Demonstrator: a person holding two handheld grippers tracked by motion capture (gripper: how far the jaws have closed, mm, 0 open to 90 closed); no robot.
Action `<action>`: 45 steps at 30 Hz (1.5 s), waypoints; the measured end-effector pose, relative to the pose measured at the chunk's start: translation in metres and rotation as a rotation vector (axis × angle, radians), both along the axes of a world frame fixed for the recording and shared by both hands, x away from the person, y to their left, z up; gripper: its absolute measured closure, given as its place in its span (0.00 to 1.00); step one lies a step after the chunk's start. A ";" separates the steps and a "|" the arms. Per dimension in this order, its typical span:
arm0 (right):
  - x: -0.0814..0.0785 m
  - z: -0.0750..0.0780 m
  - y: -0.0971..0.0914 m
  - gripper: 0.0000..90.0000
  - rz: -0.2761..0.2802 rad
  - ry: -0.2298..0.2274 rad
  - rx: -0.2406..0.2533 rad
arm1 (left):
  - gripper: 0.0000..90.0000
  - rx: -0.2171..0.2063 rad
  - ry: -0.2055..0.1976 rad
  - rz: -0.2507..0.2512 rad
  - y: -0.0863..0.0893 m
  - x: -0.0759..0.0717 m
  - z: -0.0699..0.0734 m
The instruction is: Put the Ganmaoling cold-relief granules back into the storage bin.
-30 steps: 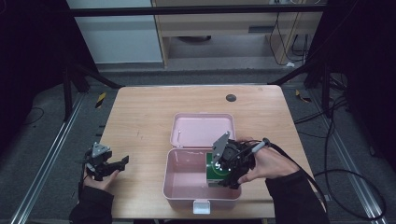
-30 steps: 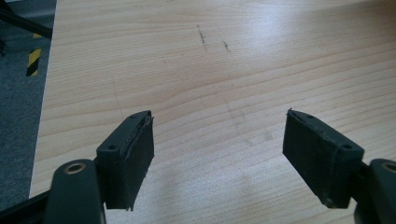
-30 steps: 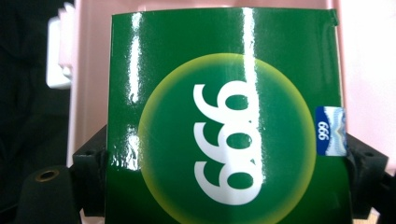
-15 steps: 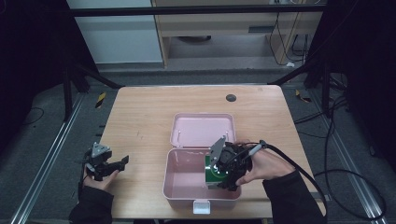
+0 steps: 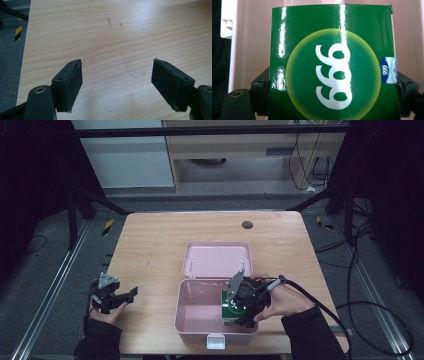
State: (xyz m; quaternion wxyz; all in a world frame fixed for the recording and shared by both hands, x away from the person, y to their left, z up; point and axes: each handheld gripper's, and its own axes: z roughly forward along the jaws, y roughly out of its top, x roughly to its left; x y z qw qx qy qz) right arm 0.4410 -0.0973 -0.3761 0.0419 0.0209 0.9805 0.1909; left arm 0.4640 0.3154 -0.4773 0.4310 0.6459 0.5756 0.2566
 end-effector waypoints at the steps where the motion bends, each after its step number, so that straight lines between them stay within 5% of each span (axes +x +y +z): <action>1: 0.000 -0.001 0.000 0.17 -0.001 0.000 -0.004 | 0.27 0.002 0.002 -0.001 0.000 0.000 0.000; 39: 0.007 -0.020 0.000 0.12 -0.013 0.019 -0.038 | 0.27 0.000 0.000 -0.002 0.000 0.000 0.000; 45: 0.006 -0.008 -0.006 0.16 -0.031 0.005 0.027 | 0.27 0.001 0.001 -0.003 0.000 0.000 0.000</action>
